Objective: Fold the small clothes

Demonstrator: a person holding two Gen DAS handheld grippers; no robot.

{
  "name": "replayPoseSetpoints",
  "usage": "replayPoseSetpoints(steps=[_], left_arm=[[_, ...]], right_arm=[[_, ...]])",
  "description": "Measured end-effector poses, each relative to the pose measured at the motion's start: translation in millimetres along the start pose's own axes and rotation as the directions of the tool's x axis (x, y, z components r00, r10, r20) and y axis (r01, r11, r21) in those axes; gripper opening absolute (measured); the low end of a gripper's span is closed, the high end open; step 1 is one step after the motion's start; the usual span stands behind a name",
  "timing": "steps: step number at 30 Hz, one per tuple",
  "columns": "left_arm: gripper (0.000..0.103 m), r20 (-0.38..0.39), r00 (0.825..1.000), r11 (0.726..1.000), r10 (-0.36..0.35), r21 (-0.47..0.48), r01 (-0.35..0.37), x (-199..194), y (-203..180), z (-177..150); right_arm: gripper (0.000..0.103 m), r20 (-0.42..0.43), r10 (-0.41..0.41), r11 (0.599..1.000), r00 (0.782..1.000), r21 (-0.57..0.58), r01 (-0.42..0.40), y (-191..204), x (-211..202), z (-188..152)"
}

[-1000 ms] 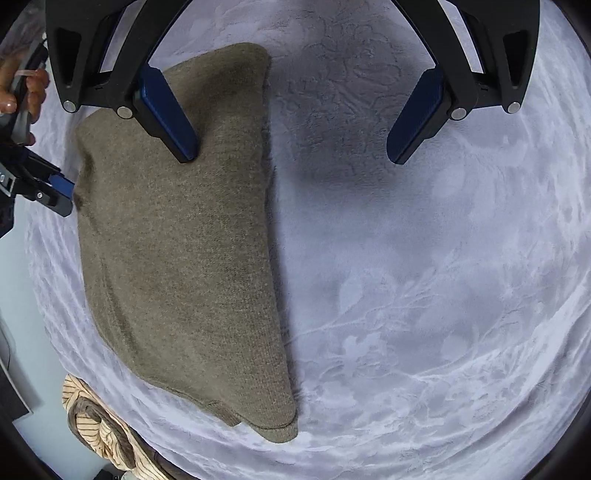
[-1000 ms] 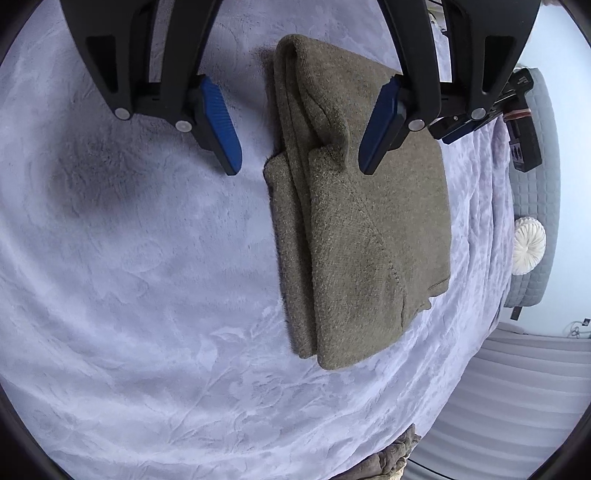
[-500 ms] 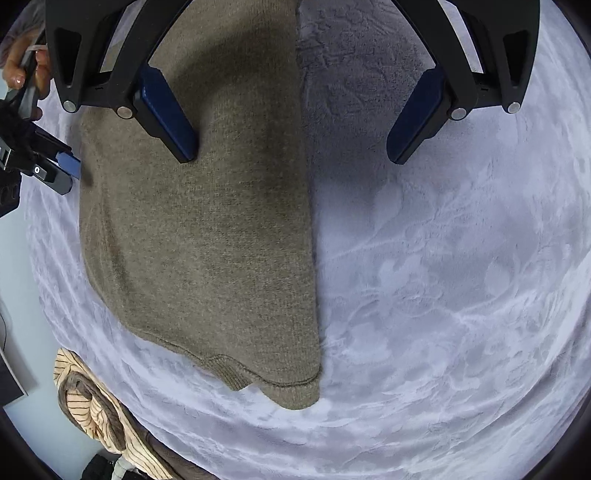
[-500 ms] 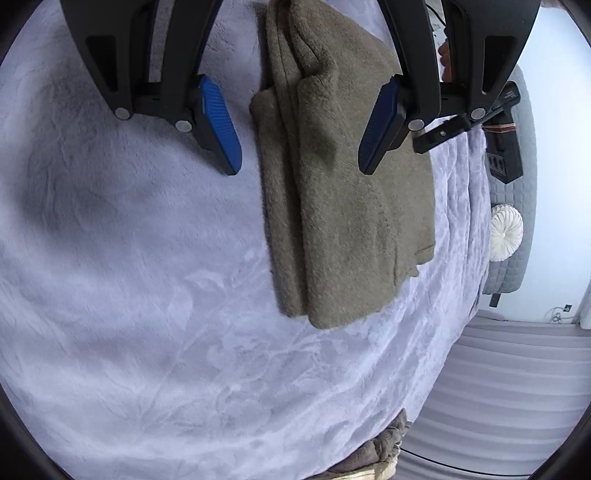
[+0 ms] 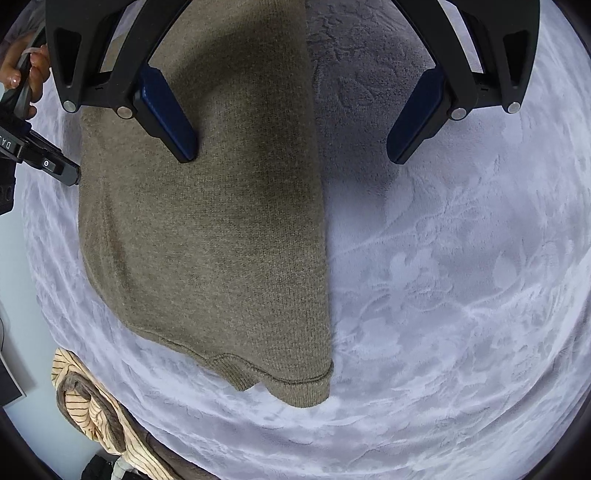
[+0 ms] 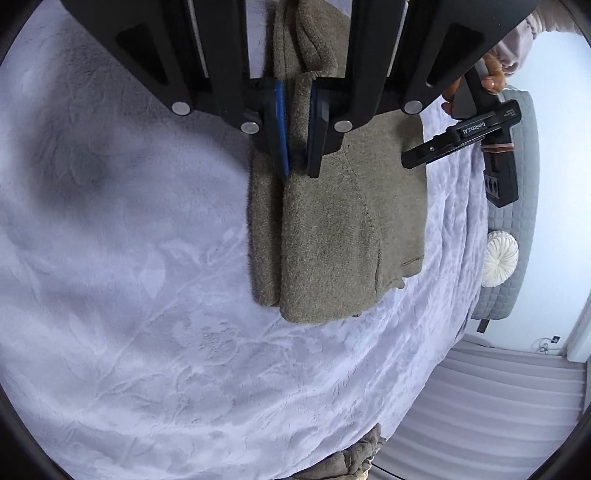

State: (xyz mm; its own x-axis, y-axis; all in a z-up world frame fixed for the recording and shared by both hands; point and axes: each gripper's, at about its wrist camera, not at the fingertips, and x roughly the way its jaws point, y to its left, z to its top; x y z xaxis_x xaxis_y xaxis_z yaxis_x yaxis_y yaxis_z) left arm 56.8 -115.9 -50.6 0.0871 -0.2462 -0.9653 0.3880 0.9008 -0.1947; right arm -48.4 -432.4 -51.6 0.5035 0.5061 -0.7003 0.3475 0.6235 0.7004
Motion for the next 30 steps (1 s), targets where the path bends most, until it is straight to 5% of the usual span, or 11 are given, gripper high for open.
replayPoseSetpoints(steps=[3, 4, 16, 30], left_arm=[[0.103, 0.001, 1.000, 1.000, 0.002, 0.002, -0.002, -0.5, 0.7, -0.2], [0.103, 0.001, 1.000, 1.000, 0.001, 0.000, -0.001, -2.1, 3.2, -1.8], [0.103, -0.010, 1.000, 1.000, -0.013, 0.022, 0.013, 1.8, -2.4, 0.7], [0.103, -0.064, 0.990, 0.991, -0.129, 0.013, 0.130, 23.4, -22.6, 14.3]], right_arm=[[0.060, -0.021, 0.027, 0.999, 0.999, 0.036, -0.026, -10.8, -1.3, -0.2], [0.063, -0.028, 0.046, 0.998, 0.999, 0.045, -0.045, -14.2, -1.0, -0.7], [0.064, -0.112, 0.073, 0.997, 0.991, 0.042, -0.069, -24.2, 22.9, 0.3], [0.069, -0.177, 0.147, 0.989, 0.973, 0.018, -0.146, -11.1, 43.3, 4.7]])
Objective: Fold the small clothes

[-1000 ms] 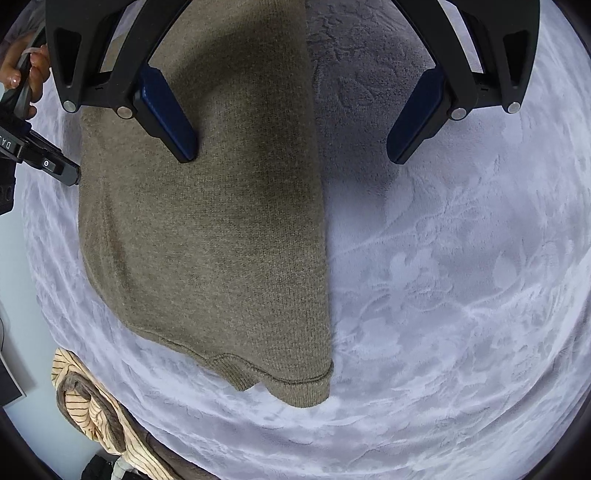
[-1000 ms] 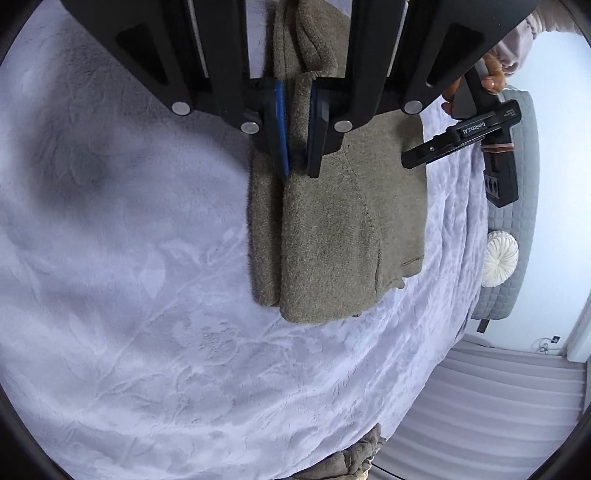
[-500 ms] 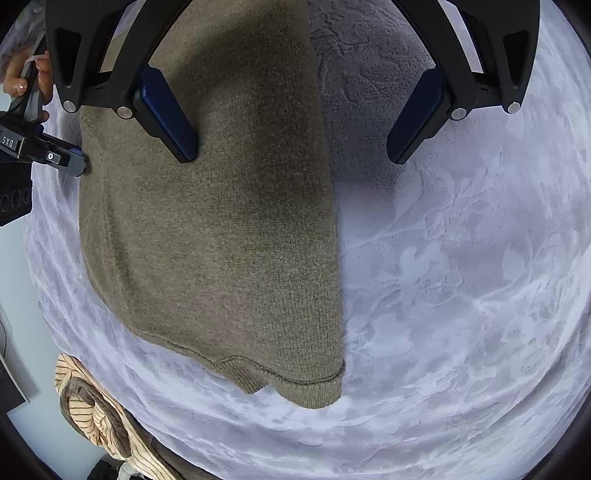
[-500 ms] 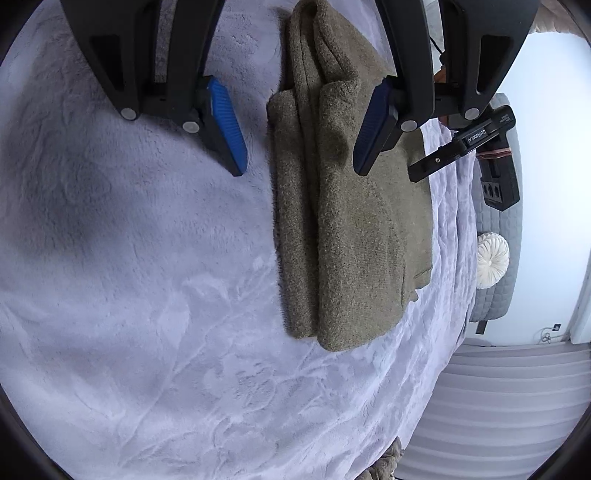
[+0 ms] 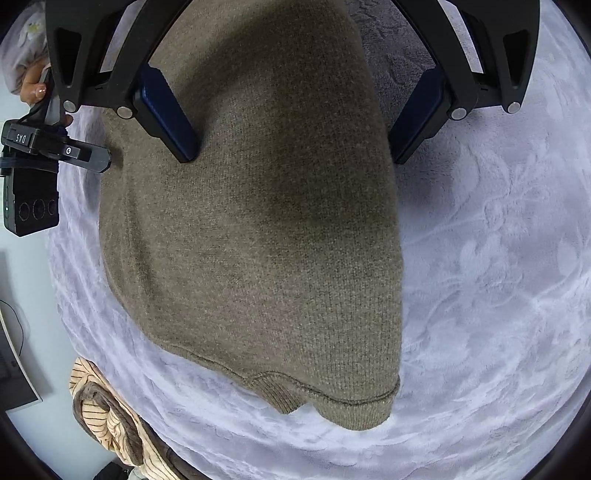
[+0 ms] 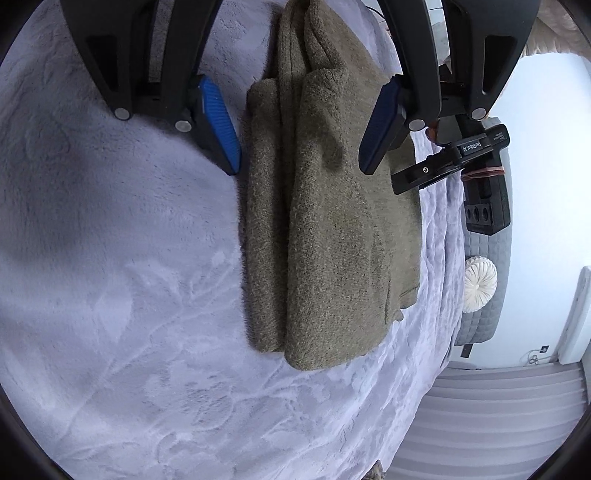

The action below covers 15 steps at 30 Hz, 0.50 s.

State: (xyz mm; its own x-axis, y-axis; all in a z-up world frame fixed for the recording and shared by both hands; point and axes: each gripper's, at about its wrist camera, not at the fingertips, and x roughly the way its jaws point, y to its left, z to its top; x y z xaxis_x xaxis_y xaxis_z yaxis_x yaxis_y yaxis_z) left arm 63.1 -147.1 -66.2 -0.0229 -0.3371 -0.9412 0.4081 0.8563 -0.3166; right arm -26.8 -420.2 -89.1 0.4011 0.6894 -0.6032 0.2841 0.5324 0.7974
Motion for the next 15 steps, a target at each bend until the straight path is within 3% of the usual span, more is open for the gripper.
replayPoseSetpoints(steps=[8, 9, 12, 15], left_arm=[[0.102, -0.004, 1.000, 0.999, -0.005, 0.037, 0.006, 7.1, -19.9, 4.6], [0.096, 0.003, 1.000, 0.999, -0.008, 0.034, 0.008, 5.2, -21.0, 4.0], [0.074, 0.035, 0.999, 0.999, -0.019, 0.051, 0.017, -7.0, -23.8, -0.4], [0.060, 0.043, 0.998, 0.997, -0.040, 0.071, 0.037, -22.9, -24.7, -3.7]], right_arm=[[0.071, -0.012, 0.009, 1.000, 1.000, -0.005, -0.009, 14.6, 31.0, 3.5], [0.069, -0.003, 0.013, 1.000, 1.000, 0.013, -0.013, 13.5, 30.7, 2.5], [0.037, -0.004, 0.067, 0.996, 0.998, 0.059, -0.067, 11.9, 28.0, -1.3], [0.034, 0.018, 0.181, 0.980, 0.983, 0.081, -0.182, 20.0, 18.0, -6.6]])
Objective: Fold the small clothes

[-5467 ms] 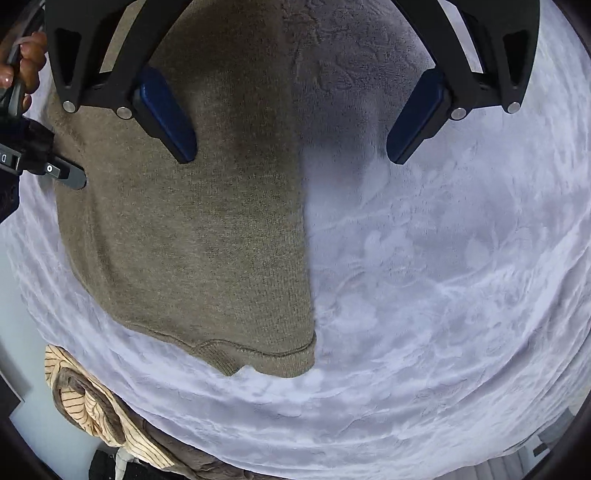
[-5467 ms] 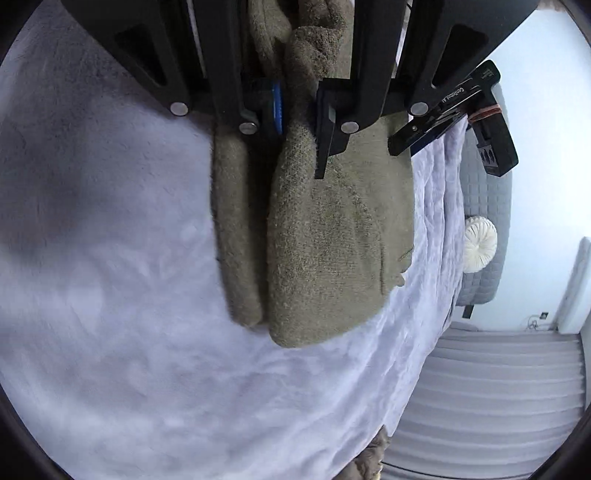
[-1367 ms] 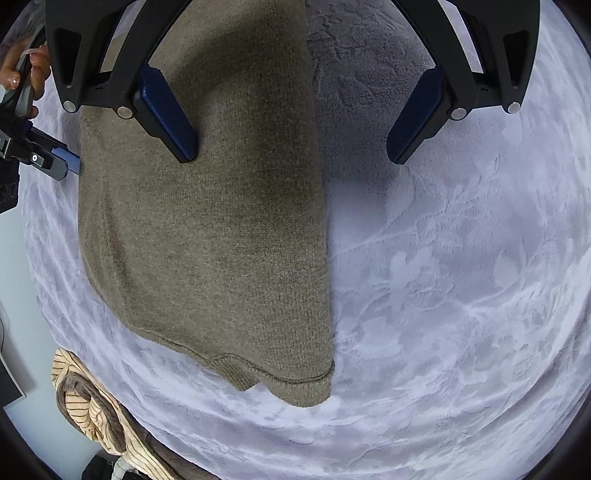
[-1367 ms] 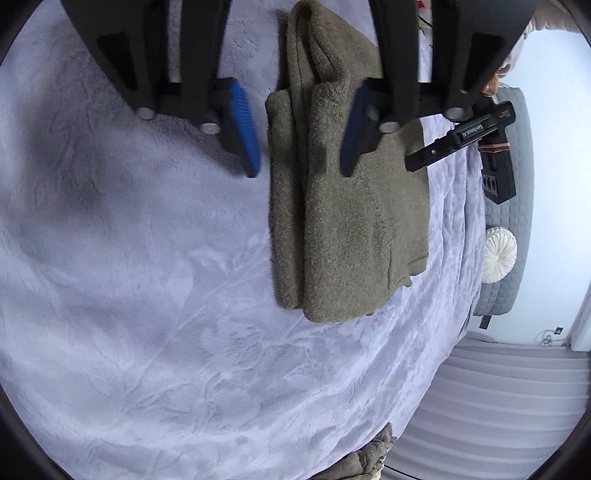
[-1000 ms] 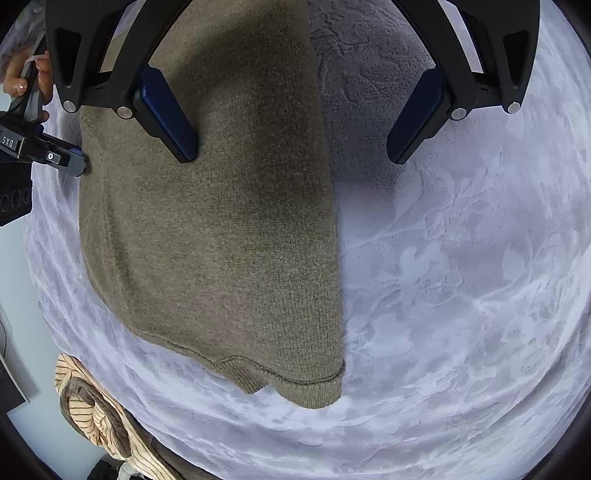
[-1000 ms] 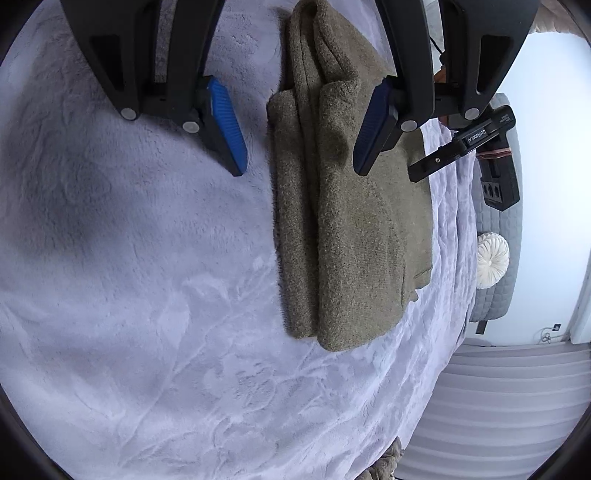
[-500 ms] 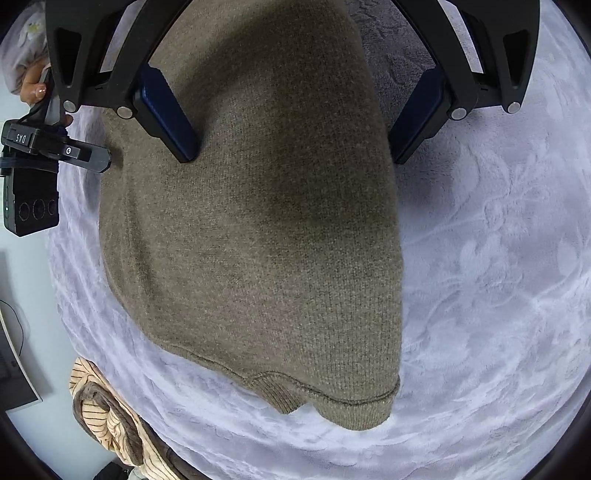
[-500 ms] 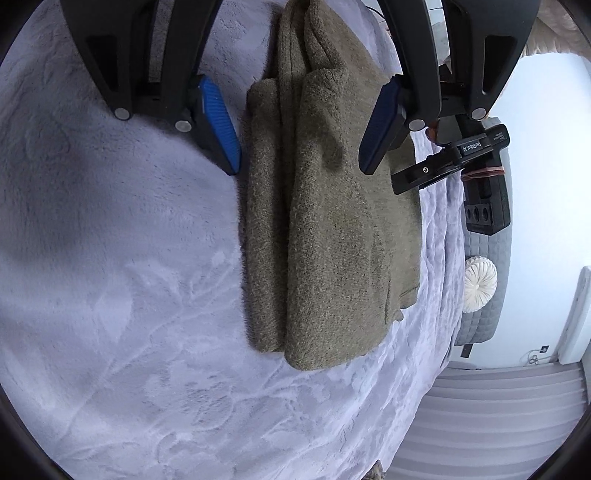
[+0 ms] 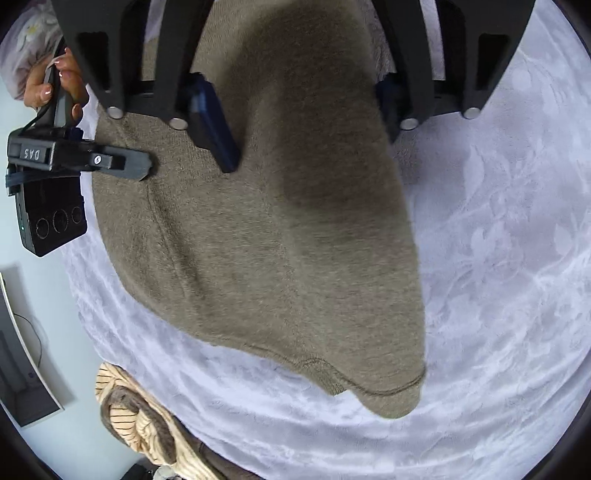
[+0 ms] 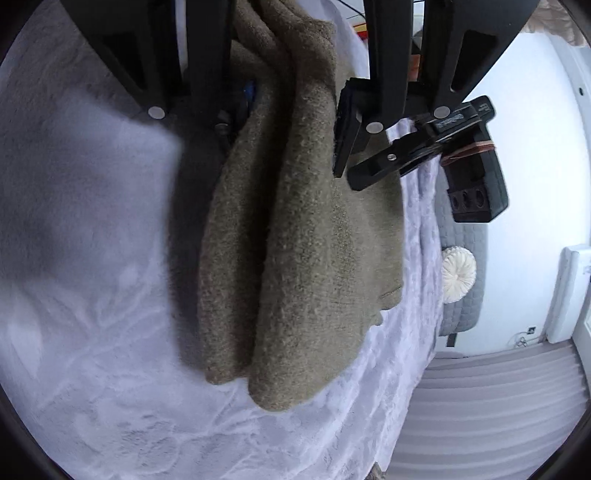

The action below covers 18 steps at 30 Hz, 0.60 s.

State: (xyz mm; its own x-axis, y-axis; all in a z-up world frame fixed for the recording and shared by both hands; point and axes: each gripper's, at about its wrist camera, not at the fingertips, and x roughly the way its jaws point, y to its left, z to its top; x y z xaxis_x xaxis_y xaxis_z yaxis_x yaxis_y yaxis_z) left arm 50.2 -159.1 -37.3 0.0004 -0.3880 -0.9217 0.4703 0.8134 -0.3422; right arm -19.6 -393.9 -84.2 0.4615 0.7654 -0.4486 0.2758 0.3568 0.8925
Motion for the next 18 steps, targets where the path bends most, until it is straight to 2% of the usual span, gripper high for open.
replayPoseSetpoints(steps=[4, 9, 13, 18], left_arm=[[0.059, 0.027, 0.998, 0.998, -0.064, 0.007, 0.064, -28.7, -2.4, -5.0], [0.059, 0.053, 0.998, 0.998, -0.044, 0.038, 0.042, -56.5, -6.2, -19.4], [0.059, 0.073, 0.995, 0.998, -0.062, 0.030, 0.060, -81.3, 3.4, -35.9], [0.059, 0.079, 0.996, 0.998, -0.050, 0.052, 0.046, -119.0, 22.5, -73.9]], right_arm=[[0.034, 0.001, 0.080, 0.997, 0.997, -0.006, -0.080, 22.5, -3.8, -9.2], [0.034, -0.019, 0.100, 0.994, 0.995, -0.028, -0.101, 48.1, 4.1, -26.6], [0.034, -0.033, 0.121, 0.992, 0.992, -0.028, -0.121, 64.6, 16.4, -44.0], [0.034, -0.042, 0.155, 0.988, 0.987, -0.020, -0.155, 85.3, 31.2, -74.1]])
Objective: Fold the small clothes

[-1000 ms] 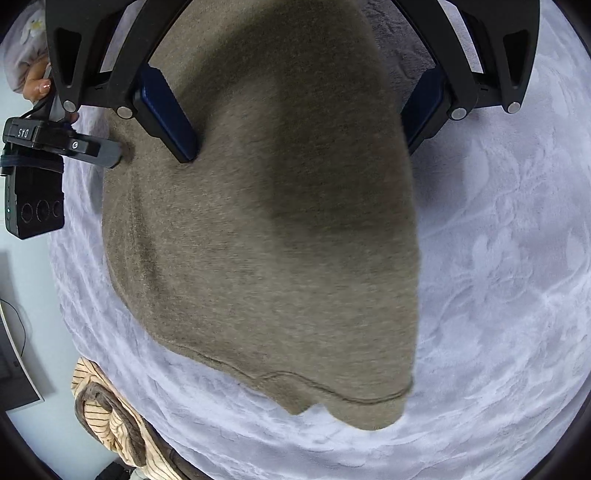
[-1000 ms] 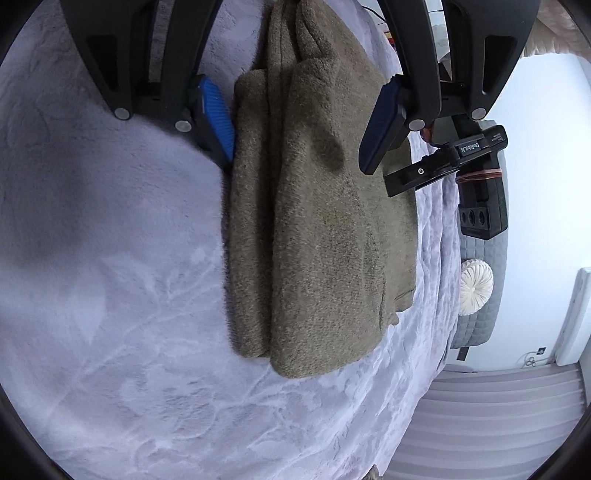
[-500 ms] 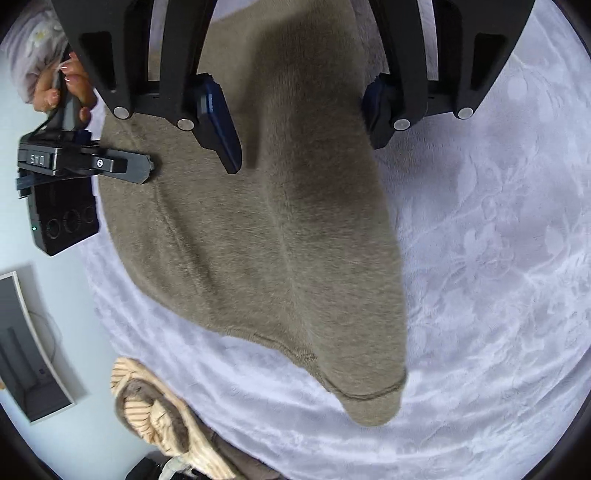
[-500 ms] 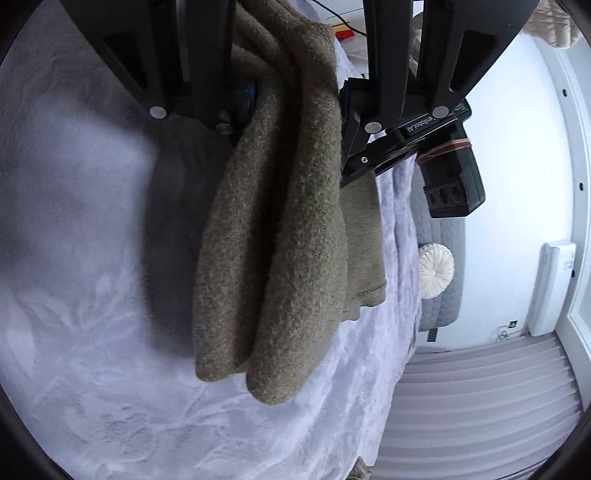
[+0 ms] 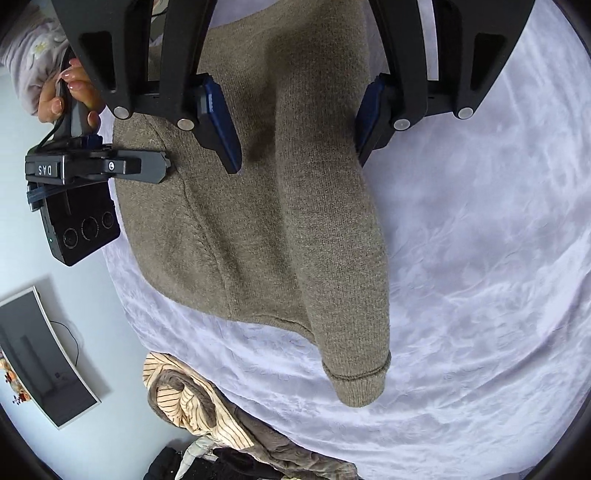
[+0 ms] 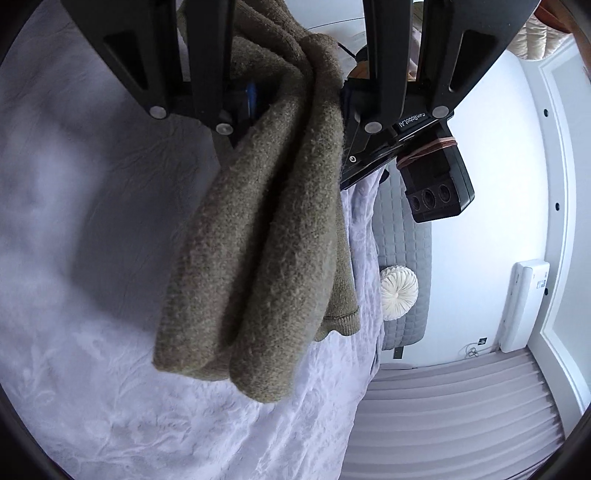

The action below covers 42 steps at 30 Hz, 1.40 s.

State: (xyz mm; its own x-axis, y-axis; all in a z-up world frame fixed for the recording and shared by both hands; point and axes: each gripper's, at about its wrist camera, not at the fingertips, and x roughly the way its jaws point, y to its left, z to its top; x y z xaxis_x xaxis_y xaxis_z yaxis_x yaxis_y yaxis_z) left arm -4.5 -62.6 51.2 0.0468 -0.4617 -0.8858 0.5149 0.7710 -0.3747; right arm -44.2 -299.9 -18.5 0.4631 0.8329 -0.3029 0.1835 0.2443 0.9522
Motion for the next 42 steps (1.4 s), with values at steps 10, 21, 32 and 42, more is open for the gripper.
replayPoseSetpoints(steps=[10, 21, 32, 42], left_arm=[[0.060, -0.067, 0.996, 0.996, 0.056, -0.066, -0.061, -27.5, 61.5, -94.4], [0.075, -0.068, 0.956, 0.942, 0.286, -0.160, -0.293, -26.6, 126.0, -130.5], [0.075, -0.034, 0.954, 0.949, 0.299, -0.100, -0.301, -5.5, 106.8, -98.6], [0.095, -0.042, 0.940, 0.940, 0.338, -0.045, -0.340, 30.0, 100.2, -112.8]], right_arm=[[0.034, -0.085, -0.018, 1.000, 0.996, 0.006, 0.019, 0.9, 82.9, -60.9], [0.052, 0.048, -0.516, 0.856, 0.855, -0.003, 0.517, -18.7, 63.1, -66.0], [0.018, 0.025, -0.478, 0.876, 0.878, -0.060, 0.479, -6.2, 83.3, -87.0], [0.007, 0.037, -0.585, 0.809, 0.810, -0.048, 0.586, -42.0, 75.2, -112.1]])
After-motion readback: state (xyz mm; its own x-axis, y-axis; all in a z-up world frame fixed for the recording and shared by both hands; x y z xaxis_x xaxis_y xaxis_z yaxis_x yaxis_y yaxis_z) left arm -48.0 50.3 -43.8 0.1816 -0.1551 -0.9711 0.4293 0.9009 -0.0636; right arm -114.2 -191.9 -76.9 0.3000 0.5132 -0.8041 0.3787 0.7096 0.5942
